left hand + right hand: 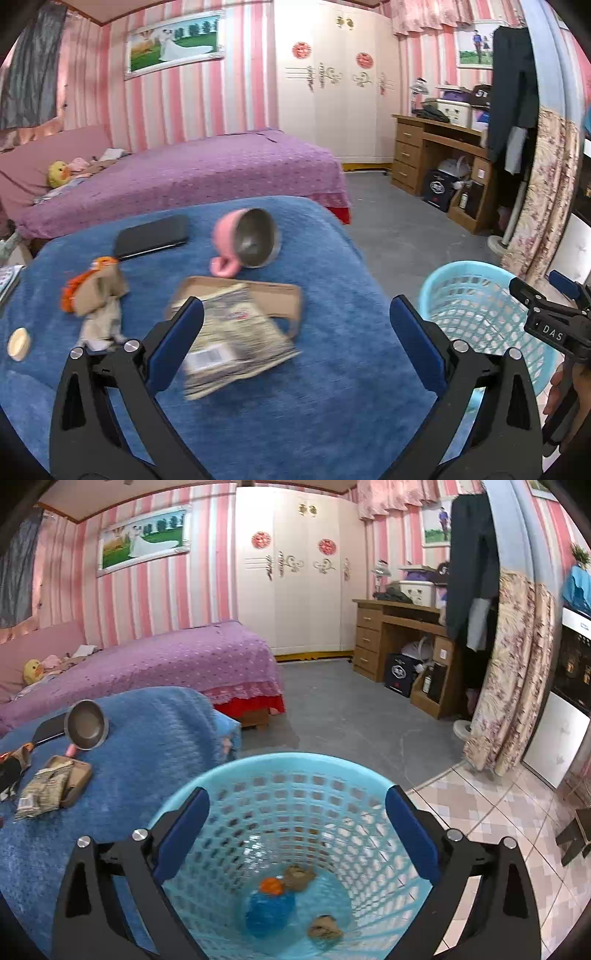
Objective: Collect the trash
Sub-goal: 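Move the left tool to the orange peel on the bed and grasp it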
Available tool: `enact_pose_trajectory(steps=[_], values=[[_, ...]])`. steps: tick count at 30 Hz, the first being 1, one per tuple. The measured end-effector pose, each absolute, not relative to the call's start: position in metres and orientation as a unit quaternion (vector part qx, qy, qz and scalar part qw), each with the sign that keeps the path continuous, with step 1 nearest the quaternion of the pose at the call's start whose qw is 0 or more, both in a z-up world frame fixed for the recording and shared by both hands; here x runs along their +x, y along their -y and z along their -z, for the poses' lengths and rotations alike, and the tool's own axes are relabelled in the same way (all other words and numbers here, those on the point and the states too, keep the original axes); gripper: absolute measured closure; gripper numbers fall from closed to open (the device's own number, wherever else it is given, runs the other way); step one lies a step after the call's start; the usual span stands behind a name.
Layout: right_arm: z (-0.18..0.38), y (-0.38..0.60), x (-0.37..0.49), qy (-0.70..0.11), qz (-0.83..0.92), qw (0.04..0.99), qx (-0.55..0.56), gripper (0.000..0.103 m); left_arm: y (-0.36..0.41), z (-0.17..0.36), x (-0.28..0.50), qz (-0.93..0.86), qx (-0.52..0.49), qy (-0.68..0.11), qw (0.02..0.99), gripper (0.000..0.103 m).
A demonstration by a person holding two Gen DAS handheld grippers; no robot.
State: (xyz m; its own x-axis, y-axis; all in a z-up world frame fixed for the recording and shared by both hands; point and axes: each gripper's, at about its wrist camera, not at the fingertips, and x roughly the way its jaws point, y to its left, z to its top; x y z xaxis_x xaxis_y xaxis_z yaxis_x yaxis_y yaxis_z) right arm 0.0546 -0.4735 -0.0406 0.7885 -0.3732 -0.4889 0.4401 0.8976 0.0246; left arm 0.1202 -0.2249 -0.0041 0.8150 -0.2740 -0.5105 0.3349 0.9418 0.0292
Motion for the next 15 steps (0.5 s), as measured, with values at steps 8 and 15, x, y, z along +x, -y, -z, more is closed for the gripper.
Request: enact_pose_trajectory(steps=[8, 15], values=[[0.034, 0.419, 0.066, -0.236, 0.174, 0.954, 0.069, 0.008, 0.148, -0.004, 0.112, 0.098, 0.07, -0.248, 0.961, 0.006], [0.032, 0.375, 0.072, -0.236, 0.145, 0.96, 0.047, 0.008, 0.088, 0.012, 0.11, 0.062, 0.067, -0.258, 0.962, 0.006]])
